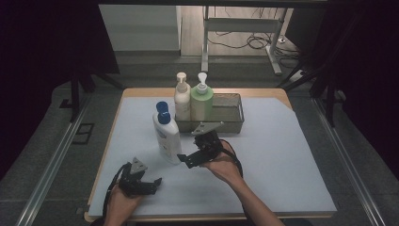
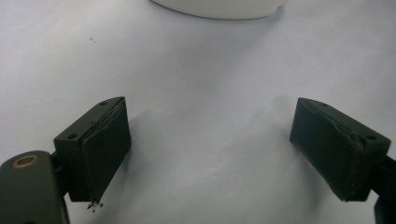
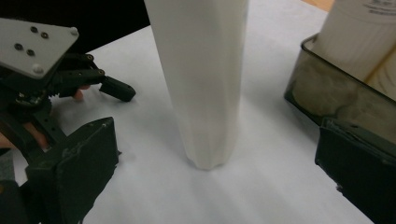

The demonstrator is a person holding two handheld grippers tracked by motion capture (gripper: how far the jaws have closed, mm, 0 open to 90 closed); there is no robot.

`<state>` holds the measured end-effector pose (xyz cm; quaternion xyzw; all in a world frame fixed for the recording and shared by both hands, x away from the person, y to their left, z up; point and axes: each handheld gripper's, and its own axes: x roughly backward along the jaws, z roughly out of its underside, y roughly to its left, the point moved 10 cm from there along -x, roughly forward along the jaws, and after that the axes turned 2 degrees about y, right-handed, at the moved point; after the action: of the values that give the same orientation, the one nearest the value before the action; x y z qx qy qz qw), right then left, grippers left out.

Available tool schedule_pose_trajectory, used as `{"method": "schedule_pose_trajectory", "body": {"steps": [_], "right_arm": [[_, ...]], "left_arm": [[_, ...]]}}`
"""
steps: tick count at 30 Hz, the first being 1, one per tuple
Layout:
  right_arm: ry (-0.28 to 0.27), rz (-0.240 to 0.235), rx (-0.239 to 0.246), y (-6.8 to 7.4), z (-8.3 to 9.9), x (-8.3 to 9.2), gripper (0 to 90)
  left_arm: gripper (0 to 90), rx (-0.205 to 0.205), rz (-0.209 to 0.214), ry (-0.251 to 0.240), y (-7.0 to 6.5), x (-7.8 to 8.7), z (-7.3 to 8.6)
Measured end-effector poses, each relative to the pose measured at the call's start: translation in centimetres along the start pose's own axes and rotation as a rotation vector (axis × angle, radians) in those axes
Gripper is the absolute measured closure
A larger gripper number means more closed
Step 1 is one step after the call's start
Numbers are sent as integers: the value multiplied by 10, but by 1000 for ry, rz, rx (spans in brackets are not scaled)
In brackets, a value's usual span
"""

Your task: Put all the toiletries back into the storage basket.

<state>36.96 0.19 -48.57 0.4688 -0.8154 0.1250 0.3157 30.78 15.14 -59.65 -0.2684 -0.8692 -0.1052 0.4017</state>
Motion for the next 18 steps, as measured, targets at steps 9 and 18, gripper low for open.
{"method": "schedule_pose_trajectory", "body": {"steps": [9, 18], "right_arm": [[-20, 35, 12, 4, -17, -11, 5], [-42, 87, 28, 4, -33, -27, 89]], "left_arm": [[121, 0, 0, 0, 0, 0, 0], [122, -1, 0, 1, 0, 0, 0]]}}
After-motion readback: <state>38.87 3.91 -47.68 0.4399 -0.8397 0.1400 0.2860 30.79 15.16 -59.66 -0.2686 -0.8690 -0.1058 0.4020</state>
